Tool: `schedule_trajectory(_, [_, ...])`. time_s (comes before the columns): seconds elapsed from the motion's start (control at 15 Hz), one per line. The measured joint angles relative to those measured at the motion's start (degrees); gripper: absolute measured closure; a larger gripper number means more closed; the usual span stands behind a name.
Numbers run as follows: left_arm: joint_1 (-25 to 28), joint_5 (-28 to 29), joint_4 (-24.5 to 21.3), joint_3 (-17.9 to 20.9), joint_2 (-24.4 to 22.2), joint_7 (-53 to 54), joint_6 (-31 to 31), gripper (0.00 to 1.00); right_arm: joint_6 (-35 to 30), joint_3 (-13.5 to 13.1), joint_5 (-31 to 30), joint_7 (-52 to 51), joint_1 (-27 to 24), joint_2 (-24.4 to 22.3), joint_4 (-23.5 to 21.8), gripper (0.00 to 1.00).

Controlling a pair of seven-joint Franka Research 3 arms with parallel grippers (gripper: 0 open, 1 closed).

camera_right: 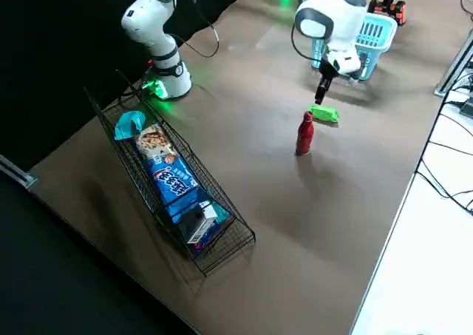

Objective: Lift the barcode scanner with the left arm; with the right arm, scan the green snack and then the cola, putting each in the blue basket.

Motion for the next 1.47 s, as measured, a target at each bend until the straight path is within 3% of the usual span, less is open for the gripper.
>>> schedule_trajectory(0.27, [-0.1,0.0,-0.1,0.0,0.3,-0.5,0.0,0.37,1.5,0.4,-0.2,-0.1,2.3,5.5,3.2,0.00])
schedule_trajectory(0.47, [-0.1,0.1,-0.1,0.0,0.3,-0.8,0.0,0.64,4.2,0.1,-0.4,0.1,2.9,6.3,3.5,0.00])
schedule_trajectory(0.93, [-0.3,0.8,0.5,0.0,0.0,-0.8,-1.8,0.63,5.0,-0.4,-0.3,-2.7,1.4,10.2,3.5,0.00])
schedule_trajectory(1.13, [-0.1,1.0,1.9,-0.1,-3.0,-1.2,-3.8,0.63,7.4,-0.3,1.1,-3.1,0.8,11.4,3.5,0.01])
schedule_trajectory(1.27, [-0.1,0.0,3.2,-0.2,-6.4,-2.6,-7.4,0.63,7.5,-0.3,4.3,-5.1,0.3,11.7,3.5,0.01])
schedule_trajectory(1.47, [0.0,-7.1,7.5,-0.9,-11.3,-3.1,-17.1,0.63,7.5,-0.3,9.7,-9.2,-0.5,12.0,3.5,0.07])
